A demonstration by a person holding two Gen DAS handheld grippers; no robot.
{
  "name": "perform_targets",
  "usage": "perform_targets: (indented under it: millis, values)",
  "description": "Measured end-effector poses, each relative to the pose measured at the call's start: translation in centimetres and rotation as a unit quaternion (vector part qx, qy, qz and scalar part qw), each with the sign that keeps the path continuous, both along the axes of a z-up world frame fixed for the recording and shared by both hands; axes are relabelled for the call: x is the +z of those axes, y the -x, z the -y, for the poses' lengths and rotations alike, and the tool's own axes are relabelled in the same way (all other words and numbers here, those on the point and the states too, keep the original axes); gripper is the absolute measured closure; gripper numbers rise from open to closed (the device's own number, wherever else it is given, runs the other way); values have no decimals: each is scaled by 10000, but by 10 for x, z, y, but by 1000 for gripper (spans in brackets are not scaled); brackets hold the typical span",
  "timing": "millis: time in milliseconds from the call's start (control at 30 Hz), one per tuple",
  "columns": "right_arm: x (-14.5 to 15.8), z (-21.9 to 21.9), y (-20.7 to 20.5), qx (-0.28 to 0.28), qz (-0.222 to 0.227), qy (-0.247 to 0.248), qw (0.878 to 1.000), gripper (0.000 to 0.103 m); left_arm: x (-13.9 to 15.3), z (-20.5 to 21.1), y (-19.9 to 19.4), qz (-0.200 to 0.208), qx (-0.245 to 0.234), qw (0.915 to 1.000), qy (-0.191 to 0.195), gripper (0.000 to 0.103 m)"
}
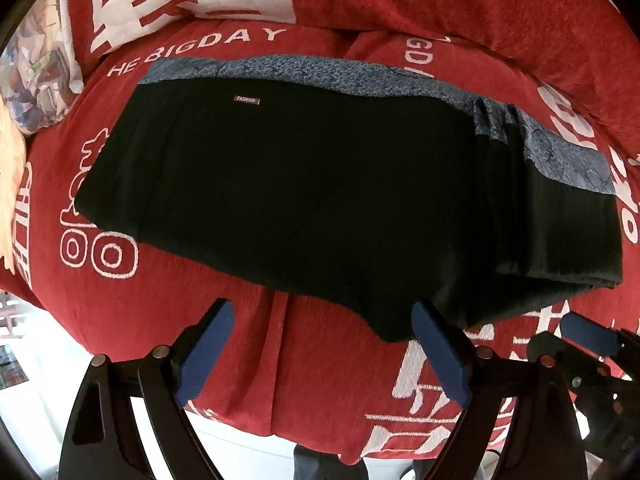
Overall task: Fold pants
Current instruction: 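Open both grippers and withdraw them from the flat folded trousers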
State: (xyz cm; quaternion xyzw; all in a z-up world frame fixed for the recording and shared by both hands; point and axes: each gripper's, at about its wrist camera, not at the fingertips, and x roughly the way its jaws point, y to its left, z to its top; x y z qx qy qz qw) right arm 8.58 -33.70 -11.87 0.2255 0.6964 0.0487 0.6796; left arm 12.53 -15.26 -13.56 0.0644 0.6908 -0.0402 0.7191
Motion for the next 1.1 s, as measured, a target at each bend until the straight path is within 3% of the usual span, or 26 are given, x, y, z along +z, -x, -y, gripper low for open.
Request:
perform_targets:
  millis: [267, 600, 667, 733, 833, 900, 933, 1100]
  values:
    - [14, 0, 10, -127, -22, 139, 9998, 24, 7, -3, 5, 39, -153, 9999, 61, 12]
    - [20, -3, 3, -156, 29, 246, 9996, 22, 9, -8, -2, 80, -182, 9997, 160, 11]
    - [20, -7, 2, -115, 57, 286, 9995, 21, 9, -10, -3, 35, -141, 9995, 269, 0]
    - [21, -9, 2, -100, 87, 312, 9994, 20, 10, -14, -5, 22, -51, 9988, 494, 0]
    - [23, -11, 1, -129, 151, 268, 9994, 18, 8, -14, -5, -9, -69, 9989, 460, 0]
    - [24, -11, 1, -160, 213, 259, 9993, 10, 6, -14, -5, -25, -104, 9991, 408, 0]
    - [24, -11, 1, -165, 246, 314, 9991, 0, 6, -14, -4, -28, -112, 9992, 392, 0]
    - [23, -12, 0, -164, 225, 308, 9991, 0, 3, -17, -2, -78, -95, 9995, 304, 0]
